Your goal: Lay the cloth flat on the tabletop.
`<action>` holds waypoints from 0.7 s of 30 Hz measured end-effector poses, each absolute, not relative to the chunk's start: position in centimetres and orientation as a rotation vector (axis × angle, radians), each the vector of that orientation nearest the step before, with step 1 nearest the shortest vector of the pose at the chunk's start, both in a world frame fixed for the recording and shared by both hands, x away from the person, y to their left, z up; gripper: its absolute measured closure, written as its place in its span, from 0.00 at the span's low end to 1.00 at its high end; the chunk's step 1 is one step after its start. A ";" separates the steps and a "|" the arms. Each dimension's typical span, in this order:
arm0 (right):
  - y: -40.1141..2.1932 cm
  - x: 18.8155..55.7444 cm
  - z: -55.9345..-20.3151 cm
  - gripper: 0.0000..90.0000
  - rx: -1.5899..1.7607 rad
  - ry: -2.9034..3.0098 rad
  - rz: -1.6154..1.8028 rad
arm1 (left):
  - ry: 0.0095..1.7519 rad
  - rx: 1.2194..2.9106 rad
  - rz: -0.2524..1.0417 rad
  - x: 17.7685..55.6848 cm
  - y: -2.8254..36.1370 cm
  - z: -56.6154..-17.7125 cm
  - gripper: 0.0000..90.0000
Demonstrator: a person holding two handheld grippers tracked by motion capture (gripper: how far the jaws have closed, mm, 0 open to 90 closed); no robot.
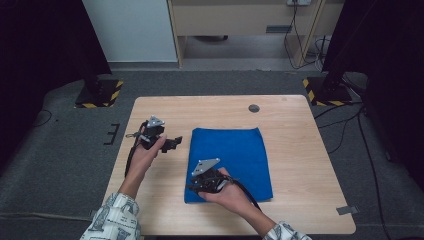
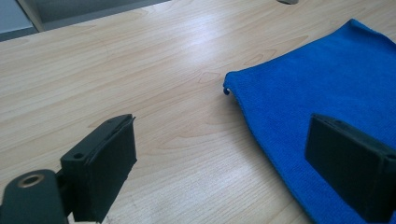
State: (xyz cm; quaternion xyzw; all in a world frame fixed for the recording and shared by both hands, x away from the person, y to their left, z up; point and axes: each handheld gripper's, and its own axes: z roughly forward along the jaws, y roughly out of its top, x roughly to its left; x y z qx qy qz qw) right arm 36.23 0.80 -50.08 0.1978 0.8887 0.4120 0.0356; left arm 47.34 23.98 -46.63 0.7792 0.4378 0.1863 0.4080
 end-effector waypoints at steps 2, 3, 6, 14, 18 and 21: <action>1.0 35.9 -50.4 0.77 0.604 2.738 1.264 | 1.105 1.963 0.470 47.3 24.1 -46.6 0.09; 1.2 35.6 -50.7 0.76 0.600 2.742 1.260 | 1.110 1.964 0.470 47.3 24.1 -46.7 0.09; 1.3 35.3 -50.9 0.74 0.600 2.745 1.256 | 1.111 1.963 0.470 47.4 24.1 -46.7 0.10; 1.9 34.1 -51.9 0.73 0.599 2.753 1.261 | 1.102 1.973 0.465 47.4 23.7 -46.9 0.10; 2.3 33.6 -52.5 0.73 0.588 2.762 1.233 | 1.095 1.978 0.460 47.4 23.5 -46.9 0.10; 2.5 33.4 -52.8 0.67 0.589 2.753 1.224 | 1.096 1.974 0.457 47.4 23.3 -46.9 0.10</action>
